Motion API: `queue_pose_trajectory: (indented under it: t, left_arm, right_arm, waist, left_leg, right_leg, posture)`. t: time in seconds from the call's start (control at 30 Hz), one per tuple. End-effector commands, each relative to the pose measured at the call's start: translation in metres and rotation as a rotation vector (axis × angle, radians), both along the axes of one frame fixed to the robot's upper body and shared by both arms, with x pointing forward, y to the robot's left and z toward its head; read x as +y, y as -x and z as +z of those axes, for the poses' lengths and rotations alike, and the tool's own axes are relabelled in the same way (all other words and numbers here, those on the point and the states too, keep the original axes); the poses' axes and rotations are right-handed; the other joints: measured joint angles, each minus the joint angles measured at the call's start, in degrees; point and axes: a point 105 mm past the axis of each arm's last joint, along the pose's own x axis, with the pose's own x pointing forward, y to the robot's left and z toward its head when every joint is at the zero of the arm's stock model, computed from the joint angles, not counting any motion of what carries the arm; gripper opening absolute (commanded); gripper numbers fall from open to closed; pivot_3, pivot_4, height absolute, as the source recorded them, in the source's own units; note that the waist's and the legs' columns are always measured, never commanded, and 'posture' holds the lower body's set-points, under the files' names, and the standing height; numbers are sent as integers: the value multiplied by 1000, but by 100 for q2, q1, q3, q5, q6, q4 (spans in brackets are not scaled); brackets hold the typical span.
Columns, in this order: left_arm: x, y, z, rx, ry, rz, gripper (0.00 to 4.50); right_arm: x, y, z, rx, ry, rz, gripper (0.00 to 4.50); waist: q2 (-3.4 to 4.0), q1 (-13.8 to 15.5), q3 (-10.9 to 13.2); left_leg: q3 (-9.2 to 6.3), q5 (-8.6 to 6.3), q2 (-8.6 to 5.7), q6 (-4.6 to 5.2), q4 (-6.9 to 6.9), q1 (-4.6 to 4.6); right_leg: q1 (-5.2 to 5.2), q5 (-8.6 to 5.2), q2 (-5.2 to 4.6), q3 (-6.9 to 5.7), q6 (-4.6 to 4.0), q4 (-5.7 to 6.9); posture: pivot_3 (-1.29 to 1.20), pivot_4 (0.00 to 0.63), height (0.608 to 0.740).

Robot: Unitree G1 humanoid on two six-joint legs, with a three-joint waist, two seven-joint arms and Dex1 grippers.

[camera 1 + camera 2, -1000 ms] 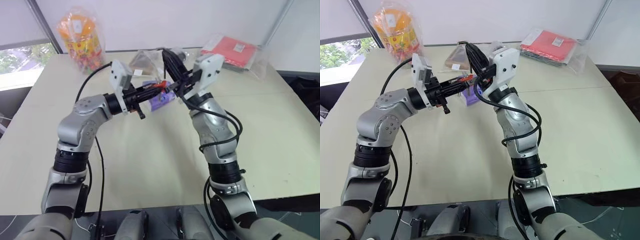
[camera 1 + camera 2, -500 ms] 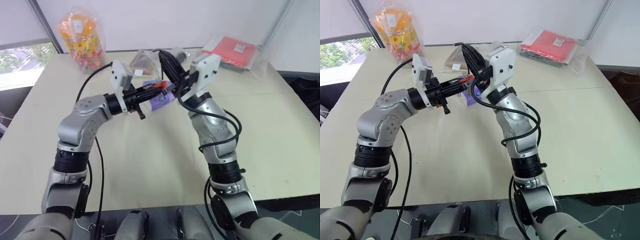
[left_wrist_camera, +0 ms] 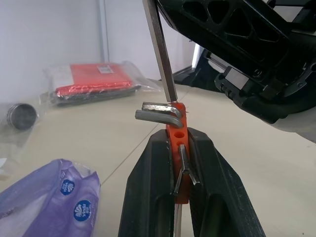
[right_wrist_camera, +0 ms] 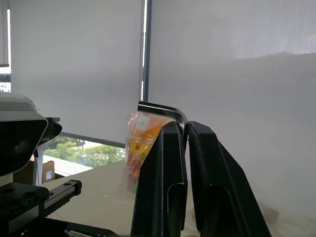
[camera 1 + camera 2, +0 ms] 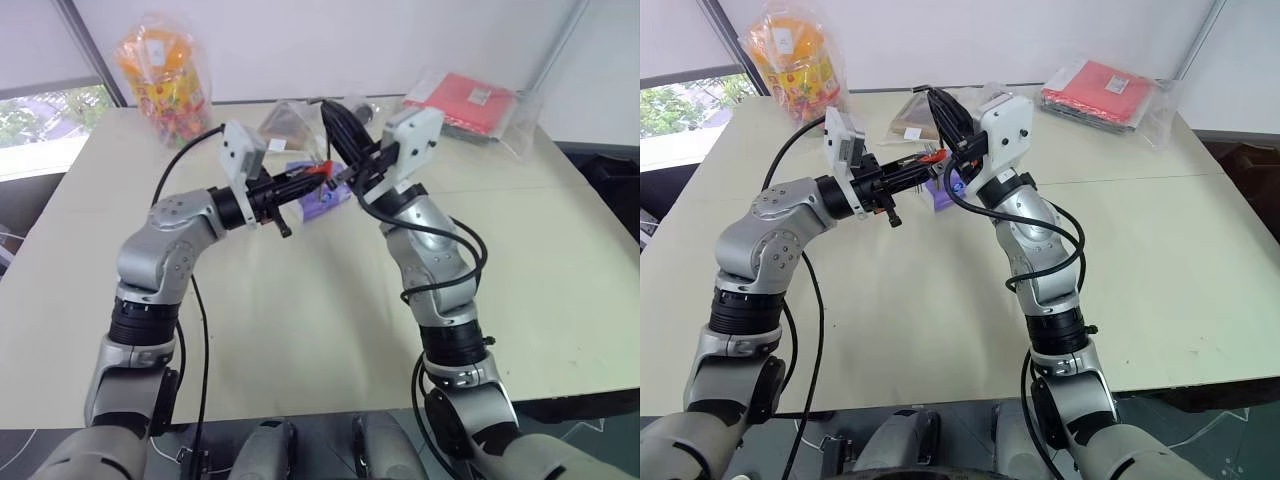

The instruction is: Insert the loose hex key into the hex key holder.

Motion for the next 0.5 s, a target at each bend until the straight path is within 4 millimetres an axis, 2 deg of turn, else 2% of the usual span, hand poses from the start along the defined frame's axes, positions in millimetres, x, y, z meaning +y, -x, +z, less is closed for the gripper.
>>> queue_pose_trajectory:
  t: [0.03,0.5]
  left_arm:
    - [0,4,15,-61,19,-6,0]
    - [-1,3,16,-62,21,0,0]
  right_arm:
    - [1,7,12,-55,-13,6,16]
    - [4,8,9,-55,4,17,16]
  waist:
    - [0,0,0]
    - [0,0,0]
  left_leg:
    - [0,0,0,0,0,0]
    - [0,0,0,0,0,0]
  right_leg:
    - [0,0,0,0,0,0]
    - [0,0,1,0,0,0]
  posture:
    - [0,150,740]
    - [0,150,740]
